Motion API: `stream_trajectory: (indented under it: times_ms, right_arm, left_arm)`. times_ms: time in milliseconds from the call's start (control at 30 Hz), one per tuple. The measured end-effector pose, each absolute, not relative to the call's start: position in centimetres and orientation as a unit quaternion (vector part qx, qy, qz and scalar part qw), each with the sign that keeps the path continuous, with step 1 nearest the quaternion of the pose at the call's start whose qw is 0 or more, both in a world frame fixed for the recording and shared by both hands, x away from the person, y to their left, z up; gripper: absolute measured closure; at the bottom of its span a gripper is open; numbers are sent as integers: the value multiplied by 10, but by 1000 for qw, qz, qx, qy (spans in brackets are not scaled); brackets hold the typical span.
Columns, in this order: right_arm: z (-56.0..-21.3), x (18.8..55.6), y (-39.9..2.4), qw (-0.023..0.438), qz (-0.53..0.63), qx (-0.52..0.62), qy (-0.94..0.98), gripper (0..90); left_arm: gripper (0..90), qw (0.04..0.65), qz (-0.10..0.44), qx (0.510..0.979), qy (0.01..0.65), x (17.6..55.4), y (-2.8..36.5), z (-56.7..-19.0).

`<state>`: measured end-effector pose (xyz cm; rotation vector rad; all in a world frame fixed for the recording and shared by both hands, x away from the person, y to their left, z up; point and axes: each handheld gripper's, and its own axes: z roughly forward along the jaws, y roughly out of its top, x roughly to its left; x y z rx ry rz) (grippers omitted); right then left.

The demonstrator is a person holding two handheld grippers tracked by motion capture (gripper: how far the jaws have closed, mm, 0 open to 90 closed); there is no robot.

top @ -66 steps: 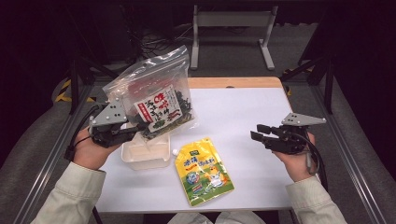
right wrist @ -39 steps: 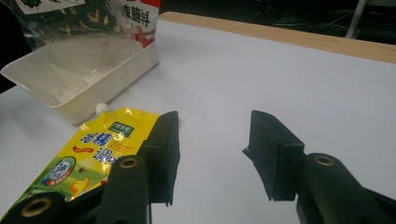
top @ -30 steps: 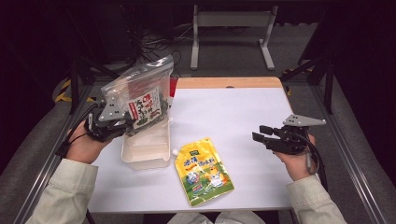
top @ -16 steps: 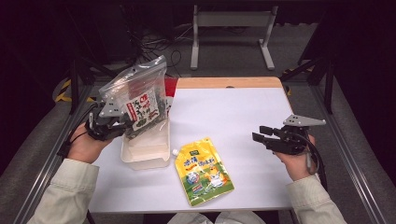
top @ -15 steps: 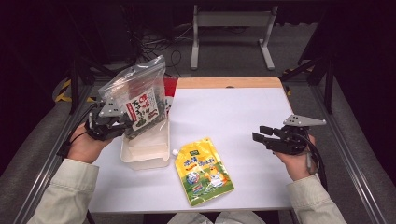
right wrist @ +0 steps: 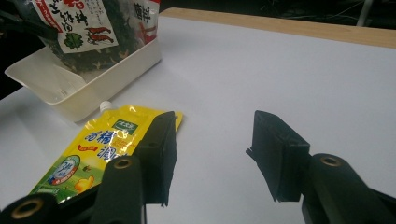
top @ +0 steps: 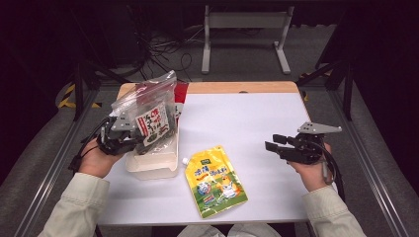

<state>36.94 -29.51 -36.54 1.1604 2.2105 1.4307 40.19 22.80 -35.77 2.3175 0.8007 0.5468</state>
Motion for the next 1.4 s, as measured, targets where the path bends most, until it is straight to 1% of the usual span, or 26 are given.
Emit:
stream_trajectory:
  times_ms: [200, 333, 500, 533, 567, 633, 667, 700, 767, 867, 967, 1100, 1200, 1400]
  right_arm:
    - [-367, 370, -291, 130, 491, 395, 766, 490]
    - [-368, 371, -292, 126, 490, 398, 765, 488]
    - [-369, 371, -292, 125, 489, 398, 766, 483]
    - [-369, 371, -293, 125, 491, 398, 765, 482]
    - [-368, 371, -293, 124, 492, 399, 764, 479]
    - [-368, 372, -293, 123, 493, 399, 763, 476]
    - [-368, 372, -293, 123, 494, 399, 763, 475]
    - [-369, 372, -293, 121, 493, 400, 763, 473]
    - [-370, 373, -291, 120, 493, 399, 764, 470]
    - [-371, 372, -289, 114, 491, 398, 766, 464]
    - [-371, 371, -287, 113, 489, 396, 769, 460]
    - [-371, 371, -285, 112, 490, 391, 771, 453]
    - [-371, 371, -282, 111, 489, 388, 773, 450]
    - [-370, 372, -272, 108, 483, 375, 784, 457]
  left_arm:
    - [739, 334, 218, 866, 301, 395, 231, -367]
    - [737, 328, 229, 866, 300, 392, 228, -367]
    - [710, 326, 234, 862, 311, 393, 228, -364]
    - [688, 326, 240, 860, 311, 392, 229, -364]
    - [625, 336, 242, 854, 315, 390, 230, -364]
    - [568, 352, 233, 848, 321, 389, 232, -363]
    - [538, 376, 212, 840, 330, 388, 235, -361]
    - [485, 398, 199, 830, 336, 388, 239, -360]
    - [412, 426, 183, 816, 346, 385, 246, -356]
    - [351, 450, 180, 802, 350, 378, 253, -351]
    - [322, 461, 185, 793, 353, 364, 256, -348]
    - [320, 470, 185, 787, 353, 351, 257, -347]
    - [316, 474, 186, 788, 346, 339, 256, -345]
    - [318, 485, 168, 797, 318, 320, 246, -343]
